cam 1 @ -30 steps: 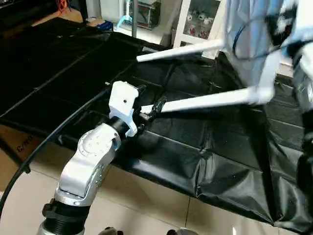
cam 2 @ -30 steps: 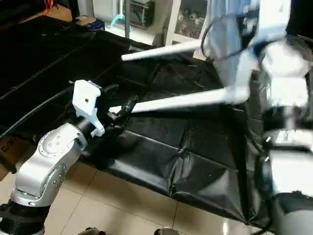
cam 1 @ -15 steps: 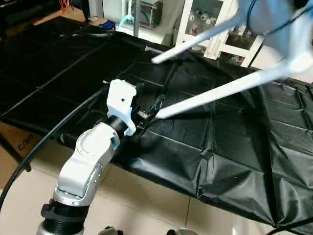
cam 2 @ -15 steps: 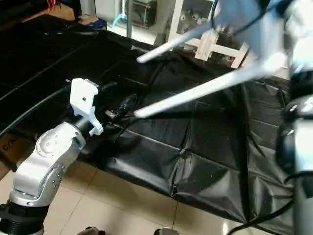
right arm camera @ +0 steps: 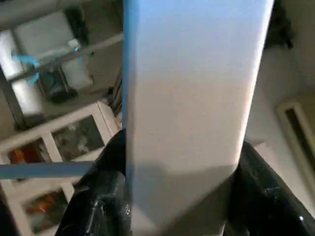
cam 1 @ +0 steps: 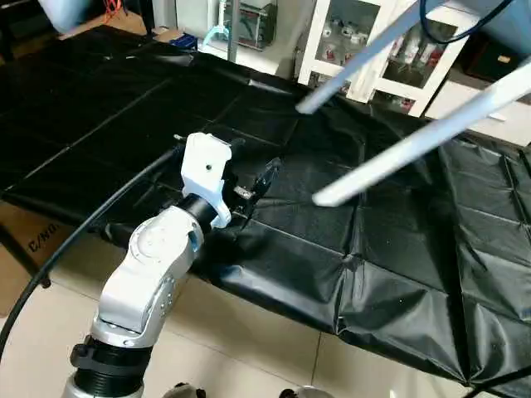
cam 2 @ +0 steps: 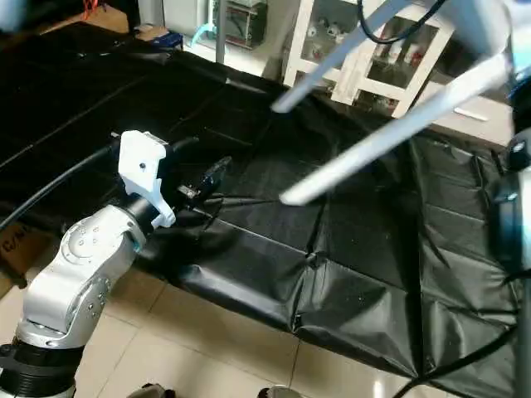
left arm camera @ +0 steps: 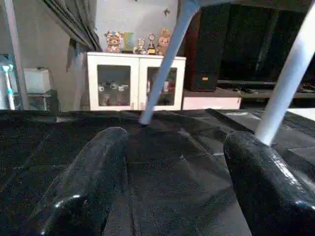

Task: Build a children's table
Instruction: Flip table

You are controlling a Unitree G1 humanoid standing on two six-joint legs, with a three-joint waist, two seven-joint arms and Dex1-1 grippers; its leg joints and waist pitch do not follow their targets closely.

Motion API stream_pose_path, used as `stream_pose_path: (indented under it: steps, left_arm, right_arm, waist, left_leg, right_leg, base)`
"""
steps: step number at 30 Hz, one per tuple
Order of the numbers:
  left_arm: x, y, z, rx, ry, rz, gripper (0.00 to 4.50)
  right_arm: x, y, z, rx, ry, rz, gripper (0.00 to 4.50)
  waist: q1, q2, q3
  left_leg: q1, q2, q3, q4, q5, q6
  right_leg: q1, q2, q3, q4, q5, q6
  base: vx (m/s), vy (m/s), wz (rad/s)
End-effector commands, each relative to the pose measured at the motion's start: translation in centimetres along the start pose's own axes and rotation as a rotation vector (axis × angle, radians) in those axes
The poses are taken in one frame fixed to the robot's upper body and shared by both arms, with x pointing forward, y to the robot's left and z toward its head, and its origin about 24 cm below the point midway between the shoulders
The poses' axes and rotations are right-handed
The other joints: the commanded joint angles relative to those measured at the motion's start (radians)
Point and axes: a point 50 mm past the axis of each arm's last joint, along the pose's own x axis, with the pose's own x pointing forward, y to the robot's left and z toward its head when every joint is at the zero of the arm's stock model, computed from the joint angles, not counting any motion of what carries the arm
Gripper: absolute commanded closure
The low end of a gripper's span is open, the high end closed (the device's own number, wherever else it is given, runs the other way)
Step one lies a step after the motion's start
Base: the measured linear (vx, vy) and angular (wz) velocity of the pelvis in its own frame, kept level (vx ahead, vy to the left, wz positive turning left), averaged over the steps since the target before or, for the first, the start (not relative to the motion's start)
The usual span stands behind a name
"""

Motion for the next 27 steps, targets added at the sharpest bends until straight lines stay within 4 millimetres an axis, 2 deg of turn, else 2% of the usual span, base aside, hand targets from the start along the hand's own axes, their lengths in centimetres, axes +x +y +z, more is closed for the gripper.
stream_pose_path:
  steps: [1, 3, 9, 11, 14, 15, 17, 18, 19, 22, 23, 25, 26, 27]
  left_arm:
    - [0.3, -0.4, 0.8, 0.016, -0.031, -0.012, 0.99]
    - [0.3, -0.4, 0.8, 0.015, -0.033, -0.012, 0.99]
    - [0.3, -0.5, 0.8, 0.012, -0.033, -0.013, 0.99]
    - [0.3, -0.5, 0.7, 0.012, -0.033, -0.012, 0.99]
    - [0.3, -0.5, 0.7, 0.011, -0.031, -0.013, 0.99]
    - [0.3, -0.6, 0.7, 0.009, -0.03, -0.018, 0.99]
    - [0.3, -0.7, 0.7, 0.008, -0.03, -0.019, 0.99]
    - [0.4, -0.8, 0.6, 0.007, -0.03, -0.021, 0.99]
    - [0.4, -0.8, 0.6, 0.007, -0.03, -0.021, 0.99]
    - [0.3, -0.9, 0.6, 0.006, -0.029, -0.026, 0.99]
    - [0.3, -0.9, 0.6, 0.006, -0.029, -0.026, 0.99]
    - [0.3, -1.0, 0.6, 0.005, -0.028, -0.028, 0.99]
    - [0.3, -1.0, 0.6, 0.005, -0.028, -0.031, 0.99]
    - [0.4, -1.0, 0.6, 0.005, -0.029, -0.033, 0.99]
  right_arm:
    - [-0.5, -1.3, -0.7, -0.03, 0.037, -0.027, 2.59]
    - [-0.5, -1.1, -0.8, -0.041, 0.055, -0.002, 2.6]
    - [-0.4, -0.4, -1.3, -0.063, 0.089, 0.051, 2.61]
    - [-0.4, -0.2, -1.5, -0.069, 0.096, 0.063, 2.61]
    - [-0.4, 0.5, -1.9, -0.083, 0.11, 0.097, 2.61]
    - [-0.4, 1.8, -2.2, -0.093, 0.105, 0.147, 2.61]
    - [-0.4, 2.7, -2.3, -0.085, 0.099, 0.175, 2.61]
    - [-0.4, 3.8, -2.6, -0.074, 0.095, 0.201, 2.61]
    - [-0.4, 3.8, -2.6, -0.074, 0.095, 0.201, 2.61]
    - [-0.6, 6.2, -3.3, -0.062, 0.095, 0.252, 2.61]
    - [-0.6, 6.2, -3.3, -0.062, 0.095, 0.252, 2.61]
    - [-0.6, 6.6, -3.3, -0.055, 0.09, 0.271, 2.61]
    - [-0.6, 6.7, -3.2, -0.052, 0.079, 0.286, 2.61]
    - [-0.6, 6.5, -3.0, -0.044, 0.067, 0.286, 2.61]
  waist:
    - [-0.009, 0.006, -0.071]
    - [-0.011, 0.002, -0.073]
    - [-0.008, 0.0, -0.072]
    - [-0.008, 0.0, -0.072]
    - [-0.008, 0.0, -0.07]
    - [-0.009, -0.002, -0.067]
    - [-0.011, -0.002, -0.068]
    - [-0.011, -0.006, -0.069]
    - [-0.012, -0.005, -0.069]
    - [-0.013, -0.005, -0.069]
    - [-0.013, -0.001, -0.067]
    - [-0.018, 0.0, -0.063]
    - [-0.022, -0.002, -0.061]
    - [-0.025, 0.0, -0.062]
  left_leg:
    - [0.041, 0.065, -0.031, -0.084, -0.208, -0.011]
    - [0.042, 0.066, -0.03, -0.082, -0.204, -0.016]
    - [0.045, 0.068, -0.028, -0.08, -0.152, -0.004]
    - [0.046, 0.068, -0.027, -0.08, -0.154, -0.006]
    - [0.047, 0.068, -0.028, -0.081, -0.196, -0.018]
    - [0.045, 0.069, -0.03, -0.084, -0.219, -0.028]
    - [0.045, 0.069, -0.032, -0.085, -0.233, -0.038]
    - [0.046, 0.069, -0.032, -0.085, -0.232, -0.044]
    - [0.045, 0.069, -0.034, -0.085, -0.231, -0.049]
    - [0.048, 0.068, -0.033, -0.085, -0.265, -0.063]
    - [0.05, 0.069, -0.034, -0.086, -0.274, -0.068]
    - [0.053, 0.07, -0.038, -0.091, -0.349, -0.092]
    - [0.057, 0.069, -0.041, -0.094, -0.411, -0.108]
    - [0.061, 0.069, -0.045, -0.095, -0.448, -0.119]
  right_leg:
    - [0.039, -0.026, 0.015, -0.045, -0.199, -0.182]
    - [0.039, -0.025, 0.015, -0.044, -0.187, -0.184]
    - [0.042, -0.023, 0.017, -0.036, -0.111, -0.204]
    - [0.042, -0.023, 0.016, -0.036, -0.112, -0.207]
    - [0.04, -0.023, 0.017, -0.04, -0.147, -0.203]
    - [0.04, -0.025, 0.017, -0.043, -0.174, -0.191]
    - [0.041, -0.025, 0.017, -0.043, -0.188, -0.182]
    - [0.04, -0.026, 0.017, -0.044, -0.192, -0.175]
    - [0.04, -0.027, 0.017, -0.043, -0.193, -0.171]
    - [0.036, -0.026, 0.017, -0.049, -0.23, -0.155]
    - [0.034, -0.026, 0.017, -0.049, -0.236, -0.152]
    - [0.028, -0.021, 0.013, -0.054, -0.294, -0.14]
    - [0.024, -0.02, 0.01, -0.059, -0.342, -0.128]
    - [0.022, -0.02, 0.009, -0.062, -0.366, -0.119]
  base:
    - [0.0, 0.0, 0.0]
    - [0.0, 0.0, 0.0]
    - [0.0, 0.0, 0.0]
    - [0.0, 0.0, 0.0]
    - [0.0, 0.0, 0.0]
    - [0.0, 0.0, 0.0]
    - [0.0, 0.0, 0.0]
    - [0.0, 0.0, 0.0]
    - [0.0, 0.0, 0.0]
    - [0.0, 0.0, 0.0]
    - [0.0, 0.0, 0.0]
    - [0.0, 0.0, 0.0]
    - [0.0, 0.0, 0.0]
    - [0.0, 0.0, 0.0]
